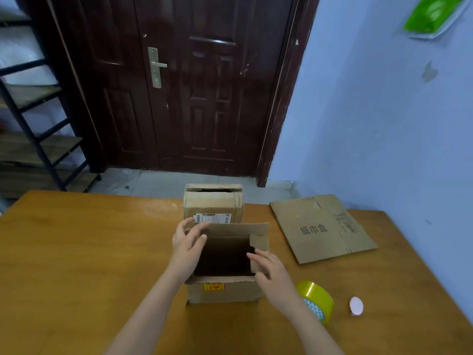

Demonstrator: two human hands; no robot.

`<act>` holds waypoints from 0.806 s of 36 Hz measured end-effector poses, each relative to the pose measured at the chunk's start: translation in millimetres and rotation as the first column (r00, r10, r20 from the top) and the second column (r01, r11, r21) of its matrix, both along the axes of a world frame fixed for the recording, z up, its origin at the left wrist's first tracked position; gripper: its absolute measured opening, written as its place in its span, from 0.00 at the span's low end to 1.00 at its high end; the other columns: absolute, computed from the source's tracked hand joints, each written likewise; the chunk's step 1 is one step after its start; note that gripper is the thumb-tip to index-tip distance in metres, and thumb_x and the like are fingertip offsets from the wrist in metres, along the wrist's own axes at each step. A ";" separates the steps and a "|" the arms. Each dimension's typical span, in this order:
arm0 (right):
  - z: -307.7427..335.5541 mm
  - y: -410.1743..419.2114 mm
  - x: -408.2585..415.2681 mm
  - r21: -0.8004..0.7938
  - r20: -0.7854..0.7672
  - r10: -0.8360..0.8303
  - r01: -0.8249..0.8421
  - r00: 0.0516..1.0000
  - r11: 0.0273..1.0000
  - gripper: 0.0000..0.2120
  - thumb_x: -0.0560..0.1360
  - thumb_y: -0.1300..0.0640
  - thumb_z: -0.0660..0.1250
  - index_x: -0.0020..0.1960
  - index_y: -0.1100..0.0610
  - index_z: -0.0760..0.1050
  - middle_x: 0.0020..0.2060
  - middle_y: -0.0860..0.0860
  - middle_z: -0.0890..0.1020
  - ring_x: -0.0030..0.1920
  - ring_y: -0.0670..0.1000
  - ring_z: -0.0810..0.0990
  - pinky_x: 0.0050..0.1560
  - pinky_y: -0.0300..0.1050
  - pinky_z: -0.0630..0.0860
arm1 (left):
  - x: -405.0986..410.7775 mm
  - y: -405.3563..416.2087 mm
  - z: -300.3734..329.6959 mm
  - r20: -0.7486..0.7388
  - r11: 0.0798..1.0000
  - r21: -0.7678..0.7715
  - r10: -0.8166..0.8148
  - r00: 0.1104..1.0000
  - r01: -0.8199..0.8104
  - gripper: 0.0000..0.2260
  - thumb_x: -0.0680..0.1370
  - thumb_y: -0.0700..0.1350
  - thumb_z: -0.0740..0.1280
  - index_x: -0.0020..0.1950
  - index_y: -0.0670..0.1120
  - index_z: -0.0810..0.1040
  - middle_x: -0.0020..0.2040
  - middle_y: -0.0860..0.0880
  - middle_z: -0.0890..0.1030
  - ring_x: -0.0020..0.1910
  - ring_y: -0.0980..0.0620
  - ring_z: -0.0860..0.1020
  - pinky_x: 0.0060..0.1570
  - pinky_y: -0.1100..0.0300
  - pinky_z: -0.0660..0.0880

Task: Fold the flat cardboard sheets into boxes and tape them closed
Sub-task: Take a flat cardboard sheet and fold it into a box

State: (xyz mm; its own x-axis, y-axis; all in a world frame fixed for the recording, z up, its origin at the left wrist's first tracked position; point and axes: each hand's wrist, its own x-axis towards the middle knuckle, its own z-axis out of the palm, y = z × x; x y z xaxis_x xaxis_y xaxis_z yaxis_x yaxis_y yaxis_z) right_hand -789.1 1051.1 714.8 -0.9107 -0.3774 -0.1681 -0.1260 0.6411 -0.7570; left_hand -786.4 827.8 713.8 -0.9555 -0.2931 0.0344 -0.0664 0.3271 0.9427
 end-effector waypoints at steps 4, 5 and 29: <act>-2.1 -1.3 -3.1 0.019 -0.052 -0.029 0.030 0.998 0.999 0.21 0.80 0.57 0.56 0.71 0.45 0.65 0.70 0.41 0.65 0.73 0.42 0.57 0.73 0.42 0.55 | 8.6 0.7 1.4 -0.010 0.951 0.302 0.068 0.998 -0.061 0.16 0.82 0.38 0.51 0.58 0.53 0.74 0.56 0.54 0.75 0.51 0.57 0.73 0.47 0.65 0.71; -3.3 -1.0 -3.8 0.020 -0.057 -0.037 0.038 0.998 0.999 0.20 0.80 0.56 0.57 0.71 0.46 0.65 0.69 0.41 0.66 0.72 0.42 0.58 0.72 0.41 0.56 | 10.5 -1.0 -0.3 0.003 0.936 0.342 0.088 0.996 -0.084 0.14 0.82 0.37 0.52 0.57 0.50 0.74 0.53 0.52 0.77 0.50 0.56 0.75 0.44 0.65 0.72; -25.2 -27.5 -29.4 -0.170 -0.266 -0.320 0.283 0.909 0.944 0.40 0.66 0.21 0.43 0.69 0.43 0.62 0.64 0.48 0.63 0.64 0.46 0.63 0.60 0.39 0.63 | 19.6 -10.1 -27.0 0.070 0.906 0.422 -0.014 0.997 -0.017 0.15 0.81 0.56 0.55 0.59 0.54 0.78 0.61 0.54 0.75 0.61 0.54 0.72 0.55 0.55 0.71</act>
State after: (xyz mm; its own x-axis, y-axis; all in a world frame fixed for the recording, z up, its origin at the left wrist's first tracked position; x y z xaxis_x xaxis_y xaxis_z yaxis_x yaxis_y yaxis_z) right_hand -818.5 1023.6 689.6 -0.9861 -0.0782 0.1466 -0.1645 0.5853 -0.7940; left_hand -766.8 817.6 686.8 -0.9503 -0.2670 -0.1599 -0.1375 -0.1010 0.9853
